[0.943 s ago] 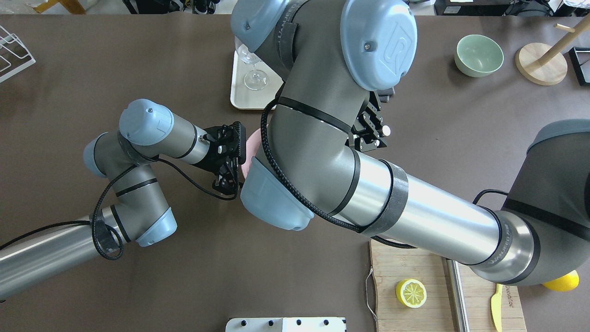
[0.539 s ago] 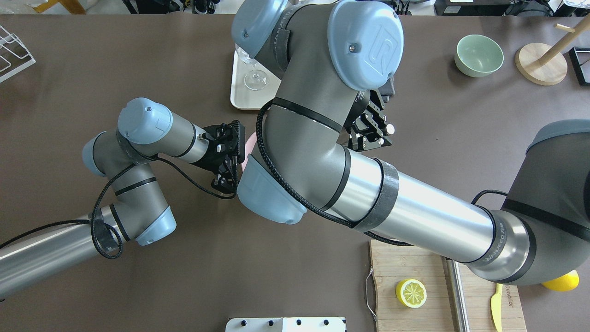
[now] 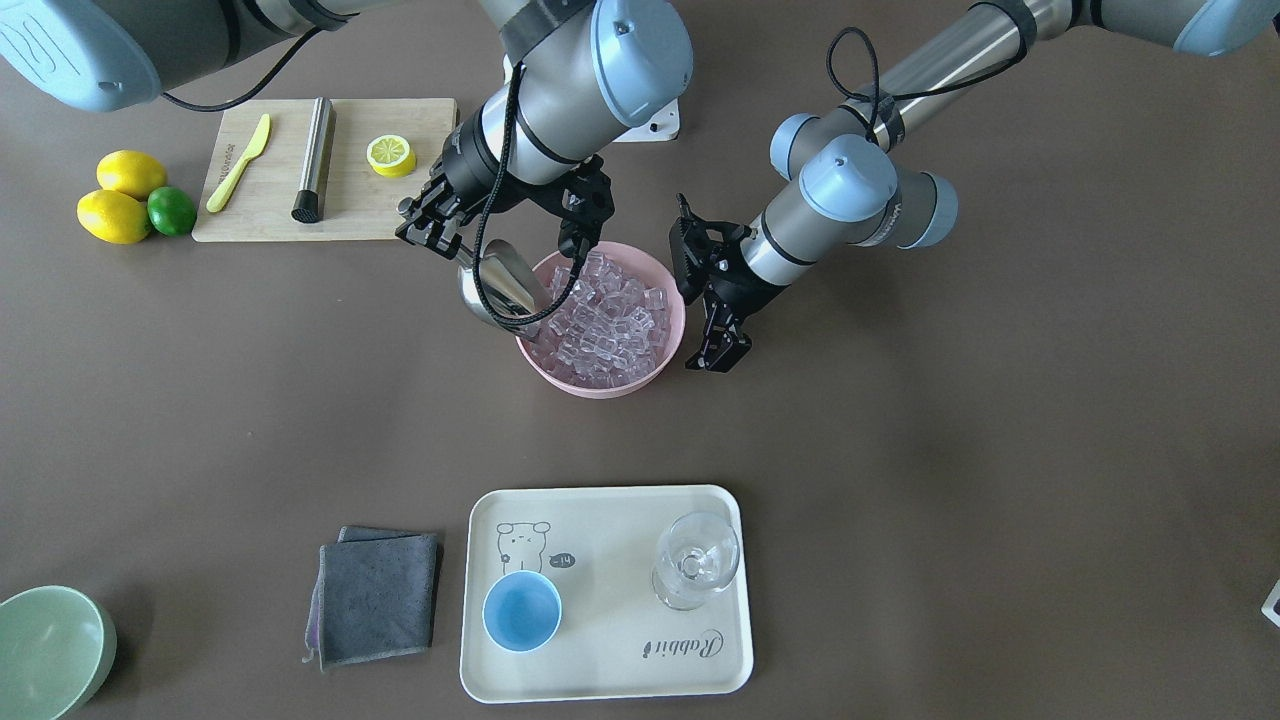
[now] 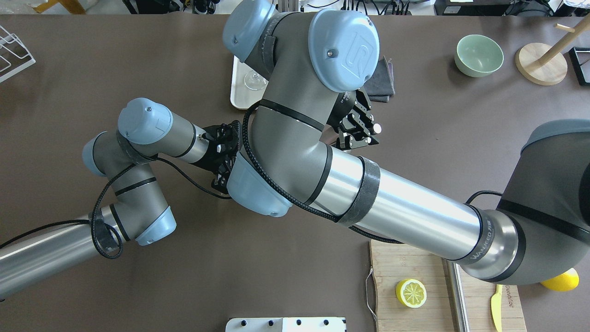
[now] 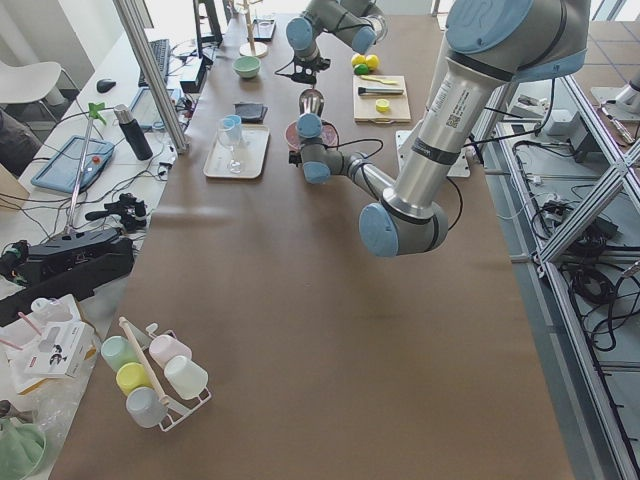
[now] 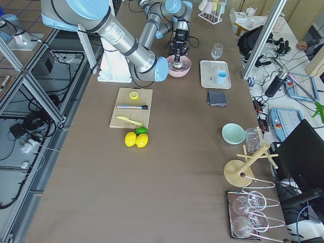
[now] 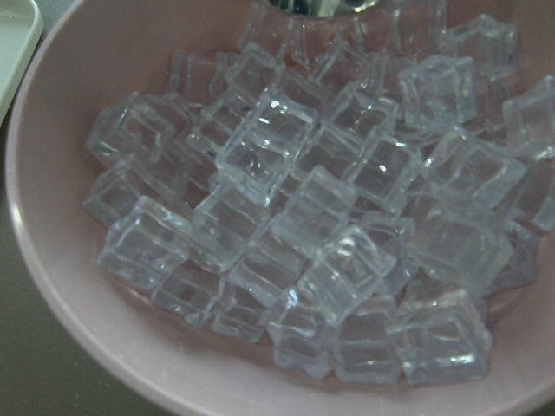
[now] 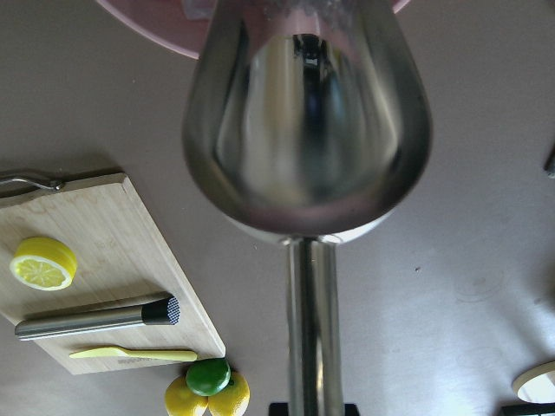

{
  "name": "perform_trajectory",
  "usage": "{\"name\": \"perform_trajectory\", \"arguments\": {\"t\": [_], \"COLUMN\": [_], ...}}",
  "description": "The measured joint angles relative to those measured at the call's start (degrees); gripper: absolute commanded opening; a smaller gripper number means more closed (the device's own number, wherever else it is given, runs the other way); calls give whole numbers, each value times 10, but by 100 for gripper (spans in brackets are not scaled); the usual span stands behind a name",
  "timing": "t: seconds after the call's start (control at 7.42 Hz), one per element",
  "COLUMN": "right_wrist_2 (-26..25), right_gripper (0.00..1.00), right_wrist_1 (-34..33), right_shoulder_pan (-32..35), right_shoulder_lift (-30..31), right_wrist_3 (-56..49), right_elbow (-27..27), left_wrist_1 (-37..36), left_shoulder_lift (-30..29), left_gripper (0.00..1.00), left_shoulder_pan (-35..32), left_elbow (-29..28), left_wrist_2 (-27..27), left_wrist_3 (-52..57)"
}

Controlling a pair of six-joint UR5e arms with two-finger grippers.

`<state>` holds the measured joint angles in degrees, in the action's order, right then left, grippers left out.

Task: Put ice in cup with scoop
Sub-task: 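Swing the metal scoop with the right gripper over the pink bowl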

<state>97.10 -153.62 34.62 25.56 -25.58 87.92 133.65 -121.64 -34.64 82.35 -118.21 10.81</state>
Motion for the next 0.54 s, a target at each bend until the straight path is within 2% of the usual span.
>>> {"name": "perform_trajectory", "arguments": {"t": [0.54], "right_wrist_2": [-1], "right_gripper": [0], "right_wrist_1": [61], "right_shoulder_pan": [-19], "right_shoulder_lift": [-8], "right_wrist_3": [19], "right_elbow": [-38], "left_wrist_1": [0], "left_shoulder_lift": [1], "left_gripper": [99], "left_shoulder_pan": [-1], "left_elbow": [0], "left_wrist_2": [0], "left_wrist_3": [-1]}}
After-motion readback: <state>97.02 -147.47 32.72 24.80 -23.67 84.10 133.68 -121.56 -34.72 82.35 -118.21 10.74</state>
